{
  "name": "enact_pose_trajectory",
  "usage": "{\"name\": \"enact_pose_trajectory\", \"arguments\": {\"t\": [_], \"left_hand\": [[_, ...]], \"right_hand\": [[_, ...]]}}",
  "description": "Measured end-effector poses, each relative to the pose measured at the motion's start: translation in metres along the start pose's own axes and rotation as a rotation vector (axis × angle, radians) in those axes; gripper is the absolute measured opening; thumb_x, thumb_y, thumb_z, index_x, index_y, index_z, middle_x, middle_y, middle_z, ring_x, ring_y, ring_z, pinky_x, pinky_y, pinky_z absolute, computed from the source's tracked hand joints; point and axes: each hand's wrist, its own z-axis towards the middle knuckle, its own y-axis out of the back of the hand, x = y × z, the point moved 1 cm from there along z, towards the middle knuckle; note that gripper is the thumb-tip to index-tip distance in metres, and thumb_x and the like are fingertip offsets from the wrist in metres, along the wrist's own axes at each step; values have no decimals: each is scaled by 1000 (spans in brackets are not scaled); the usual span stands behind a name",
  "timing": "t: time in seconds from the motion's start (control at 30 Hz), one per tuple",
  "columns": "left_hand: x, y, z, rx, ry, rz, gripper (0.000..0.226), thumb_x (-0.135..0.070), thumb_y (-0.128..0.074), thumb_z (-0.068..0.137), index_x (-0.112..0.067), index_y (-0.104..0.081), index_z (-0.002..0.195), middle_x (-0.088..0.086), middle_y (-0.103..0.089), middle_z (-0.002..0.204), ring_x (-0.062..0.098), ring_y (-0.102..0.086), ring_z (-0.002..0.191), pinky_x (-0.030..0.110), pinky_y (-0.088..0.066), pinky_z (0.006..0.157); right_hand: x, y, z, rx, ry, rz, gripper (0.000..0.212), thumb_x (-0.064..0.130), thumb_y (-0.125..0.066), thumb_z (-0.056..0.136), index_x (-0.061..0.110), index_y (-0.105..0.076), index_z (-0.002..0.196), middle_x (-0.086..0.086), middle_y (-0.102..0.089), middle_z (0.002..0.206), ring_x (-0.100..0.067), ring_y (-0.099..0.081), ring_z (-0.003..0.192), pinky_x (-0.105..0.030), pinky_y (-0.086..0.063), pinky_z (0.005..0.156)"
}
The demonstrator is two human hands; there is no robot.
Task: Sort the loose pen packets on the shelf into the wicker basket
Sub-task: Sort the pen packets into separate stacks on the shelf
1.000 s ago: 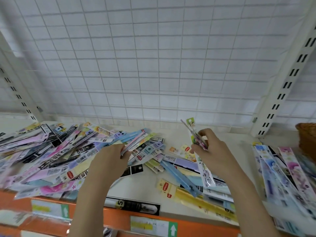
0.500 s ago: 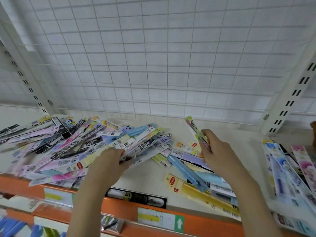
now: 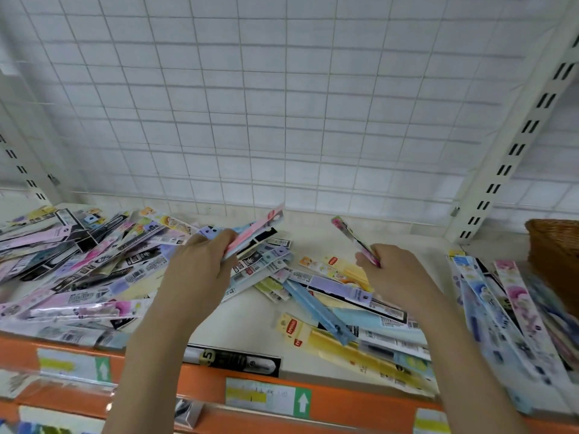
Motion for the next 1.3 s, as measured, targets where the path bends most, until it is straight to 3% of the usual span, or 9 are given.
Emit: {"name": "enact_pose_trajectory", "arguments": {"t": [0.2, 0.4, 0.6, 0.7, 0.87, 1.0, 1.13, 1.23, 1.3], "left_hand": [[-7, -6, -7, -50, 12, -150, 22, -34, -25, 90, -23, -41, 100, 4, -59, 66, 26, -53, 59, 34, -30, 70], [-6, -6, -15, -99, 78, -21, 39, -4, -41, 90, -13, -46, 128, -3, -59, 89, 27, -56, 88, 31, -20, 87], [-4, 1, -13, -43, 54, -126, 43, -4, -39, 91, -13, -44, 133, 9, -60, 111, 26, -55, 82, 26, -38, 58], [-2, -3, -13, -8, 110, -149, 46, -3, -42, 93, -16, -39, 137, 8, -62, 106, 14, -48, 68, 14, -31, 52], [-4, -7, -12, 15, 130, -193, 43, -9, -40, 96, -20, -37, 137, 0, -56, 86, 4, -48, 61, 17, -33, 51], [-4, -4, -13, 45, 164, -198, 45, -10, -39, 97, -24, -36, 140, -10, -49, 72, 15, -56, 67, 25, -43, 56], [1, 5, -17, 52, 199, -120, 47, -9, -42, 96, -24, -37, 141, -14, -45, 63, 7, -47, 52, 22, -32, 46], [7, 11, -21, 117, 225, -70, 29, -16, -47, 95, -19, -53, 123, -12, -48, 59, 7, -47, 50, 24, -35, 46], [5, 15, -24, 177, 235, -76, 12, -27, -51, 94, -19, -58, 90, -8, -45, 54, 9, -43, 47, 22, -32, 46]], "right_hand": [[-24, -3, 13, 67, -114, -136, 31, 34, -52, 91, 17, -42, 67, -1, -49, 69, -25, -50, 70, -30, -35, 54], [-31, -12, 22, 165, -96, -212, 31, 32, -55, 88, 10, -43, 68, -5, -46, 71, -25, -47, 67, -30, -30, 51], [-25, -4, 26, 41, -20, -233, 17, 29, -43, 97, 14, -38, 90, -3, -49, 76, -26, -49, 73, -30, -29, 50], [-17, 5, 29, 11, 23, -253, 18, 34, -41, 97, 17, -38, 94, -2, -56, 81, -25, -51, 73, -28, -28, 48], [-2, -1, 30, 120, 52, -295, 50, 68, -46, 83, 19, -45, 90, 4, -52, 79, -19, -50, 75, -29, -34, 55], [0, -15, 31, 245, 41, -344, 43, 54, -57, 83, 13, -47, 75, 1, -49, 69, -20, -48, 65, -26, -31, 51], [1, -17, 34, 300, 47, -350, 33, 42, -50, 91, 14, -46, 72, 1, -47, 67, -22, -49, 70, -26, -31, 52], [5, -15, 33, 309, 80, -407, 28, 40, -42, 97, 13, -51, 93, -3, -51, 89, -24, -50, 84, -30, -38, 66], [10, -14, 32, 287, 101, -440, 29, 38, -39, 98, 12, -51, 104, -8, -52, 106, -27, -51, 91, -32, -39, 72]]}}
